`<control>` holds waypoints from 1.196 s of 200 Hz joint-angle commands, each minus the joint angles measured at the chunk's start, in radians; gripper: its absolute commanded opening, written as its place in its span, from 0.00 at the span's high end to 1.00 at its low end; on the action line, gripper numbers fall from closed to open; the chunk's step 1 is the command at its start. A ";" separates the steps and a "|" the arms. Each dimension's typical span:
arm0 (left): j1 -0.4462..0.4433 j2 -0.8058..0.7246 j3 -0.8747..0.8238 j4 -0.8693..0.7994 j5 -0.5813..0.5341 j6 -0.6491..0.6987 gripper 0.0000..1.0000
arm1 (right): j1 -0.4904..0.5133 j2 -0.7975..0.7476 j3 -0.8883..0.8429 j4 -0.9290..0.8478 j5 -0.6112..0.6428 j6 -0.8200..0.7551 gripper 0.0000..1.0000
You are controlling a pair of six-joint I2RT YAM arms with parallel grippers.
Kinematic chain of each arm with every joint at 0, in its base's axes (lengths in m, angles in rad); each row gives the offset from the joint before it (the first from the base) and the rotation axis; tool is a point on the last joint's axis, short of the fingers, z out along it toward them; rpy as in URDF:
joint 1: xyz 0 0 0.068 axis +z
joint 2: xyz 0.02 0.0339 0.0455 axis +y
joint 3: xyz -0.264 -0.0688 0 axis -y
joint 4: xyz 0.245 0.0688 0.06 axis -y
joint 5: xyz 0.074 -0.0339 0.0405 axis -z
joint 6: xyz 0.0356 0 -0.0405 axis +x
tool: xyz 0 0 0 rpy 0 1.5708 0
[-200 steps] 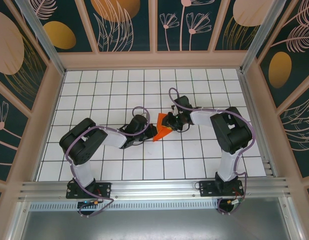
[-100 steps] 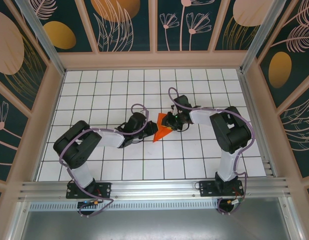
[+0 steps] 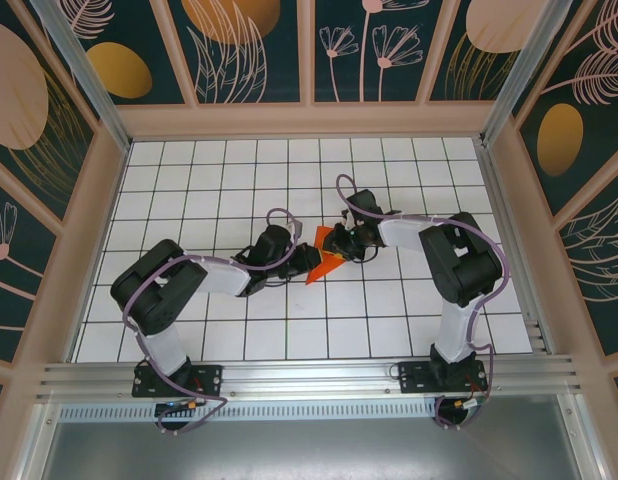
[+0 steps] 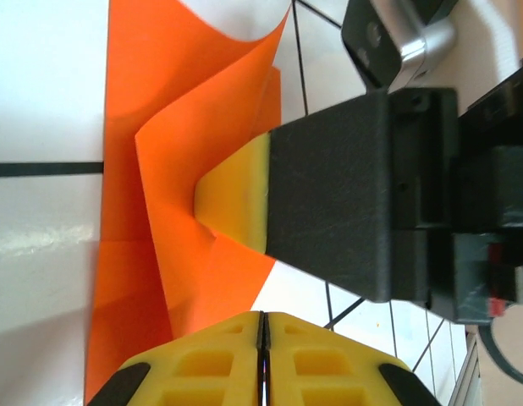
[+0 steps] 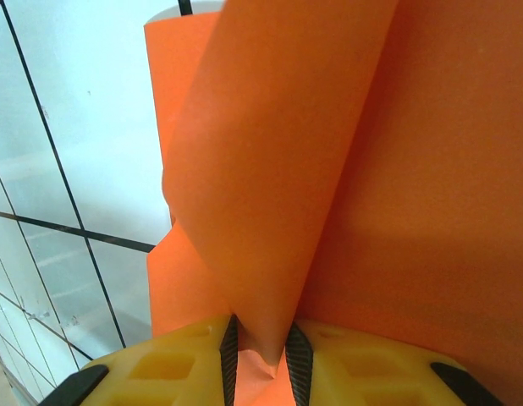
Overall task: Fold a paper plane with a square sheet of paper (pick it up from the middle)
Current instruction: Fourth fold the wing at the center of the table.
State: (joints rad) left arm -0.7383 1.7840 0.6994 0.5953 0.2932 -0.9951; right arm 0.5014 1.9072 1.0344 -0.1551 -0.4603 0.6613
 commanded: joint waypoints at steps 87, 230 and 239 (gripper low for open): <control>0.007 0.055 0.023 -0.099 -0.024 0.007 0.89 | 0.008 0.155 -0.055 -0.123 0.210 -0.001 0.71; 0.006 0.070 0.034 -0.162 -0.069 0.003 0.92 | 0.009 0.174 -0.047 -0.128 0.209 -0.006 0.71; 0.006 0.072 0.034 -0.166 -0.069 0.001 0.93 | 0.008 0.176 -0.045 -0.127 0.209 -0.007 0.71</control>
State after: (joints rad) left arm -0.7383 1.8339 0.7170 0.4908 0.2497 -0.9970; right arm 0.5014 1.9198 1.0554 -0.1825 -0.4606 0.6613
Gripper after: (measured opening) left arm 0.083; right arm 0.287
